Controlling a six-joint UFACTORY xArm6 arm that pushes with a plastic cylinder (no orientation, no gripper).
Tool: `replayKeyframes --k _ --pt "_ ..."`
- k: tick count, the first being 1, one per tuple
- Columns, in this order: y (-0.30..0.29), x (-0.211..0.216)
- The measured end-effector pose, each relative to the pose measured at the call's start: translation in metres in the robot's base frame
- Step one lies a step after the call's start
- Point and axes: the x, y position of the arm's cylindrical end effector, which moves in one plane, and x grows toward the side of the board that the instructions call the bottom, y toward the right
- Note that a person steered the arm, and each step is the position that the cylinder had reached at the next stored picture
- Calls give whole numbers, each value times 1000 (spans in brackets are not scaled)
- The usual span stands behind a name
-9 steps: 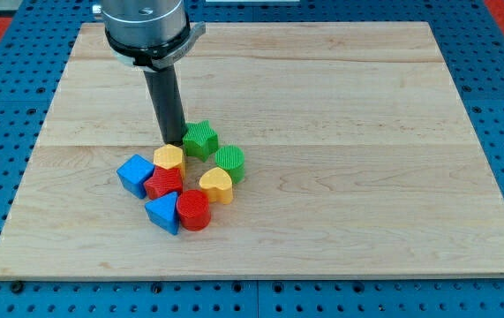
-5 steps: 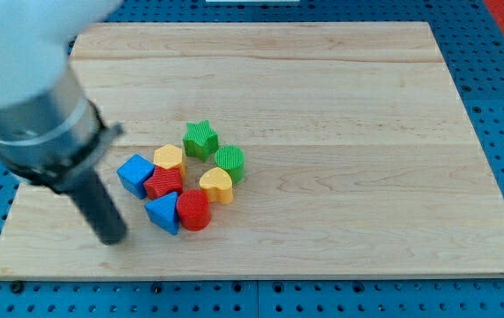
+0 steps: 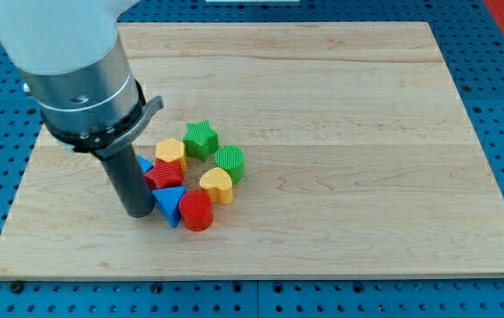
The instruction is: Slightly push a group of blocks to the right side of the board
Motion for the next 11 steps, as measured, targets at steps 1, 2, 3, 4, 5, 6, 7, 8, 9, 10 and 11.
replayKeyframes --k 1,2,3,4,5,6,7,8,9,10,11 --pt "7 -16" --pt "9 -24" --pt "-2 -24" --pt "-52 -22" --pt "-78 -17" --pt "-119 -17" --pt "-115 -40" --pt "-81 -52" --pt "-37 -52" --pt "-28 -52" --pt "-39 -52"
